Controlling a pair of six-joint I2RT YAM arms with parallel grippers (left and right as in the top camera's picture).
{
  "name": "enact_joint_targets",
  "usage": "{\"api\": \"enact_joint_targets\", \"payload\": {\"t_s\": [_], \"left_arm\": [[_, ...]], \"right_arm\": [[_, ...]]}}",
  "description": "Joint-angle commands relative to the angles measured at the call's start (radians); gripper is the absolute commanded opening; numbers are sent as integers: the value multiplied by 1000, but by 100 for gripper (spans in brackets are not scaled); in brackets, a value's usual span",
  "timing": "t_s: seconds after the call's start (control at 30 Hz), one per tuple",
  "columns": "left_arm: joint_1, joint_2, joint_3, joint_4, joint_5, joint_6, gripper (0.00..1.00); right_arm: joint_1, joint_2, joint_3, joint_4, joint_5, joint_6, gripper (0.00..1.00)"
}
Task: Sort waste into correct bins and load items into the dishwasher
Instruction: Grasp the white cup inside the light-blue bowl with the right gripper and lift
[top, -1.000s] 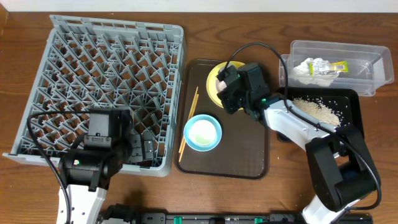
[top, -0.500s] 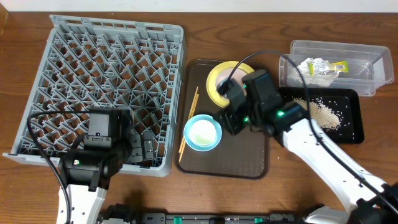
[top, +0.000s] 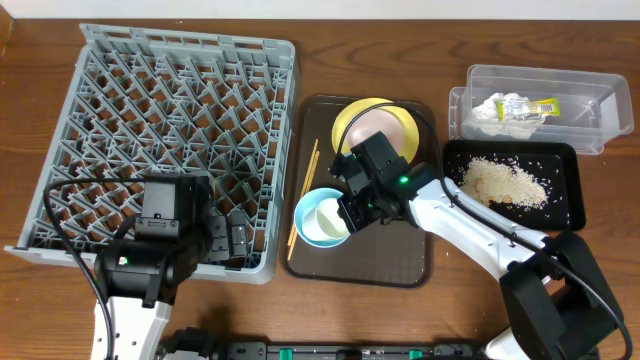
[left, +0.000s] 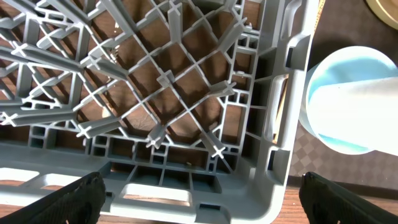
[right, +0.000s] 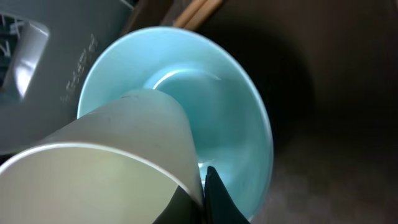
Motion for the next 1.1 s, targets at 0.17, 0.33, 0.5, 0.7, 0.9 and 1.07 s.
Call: {"api": "enact_joint_targets", "payload": {"t_s": [0.17,0.33,0.5,0.7,0.9,1.07], "left_arm": [[-4,-1,24,3,44,-5,100],[-4,6,6,137,275,-133,100],[-4,102,-8,415,662,-293,100],[-4,289,-8,834,1117,-430,99],[-11,353,-8,1152,1300,-614,100],[-53,352,-8,1181,1332,-649,100]], "right_arm": [[-153,-204,76,-27,14,24,1],[-275,-281,76,-58,-126,32,1],[-276,-248,76,-24,-459,32,1],[-270,-238,76,179,-737,103,1],[-270,-238,76,305,-742,174,1],[-278,-238,76,390,-737,206,1]]}}
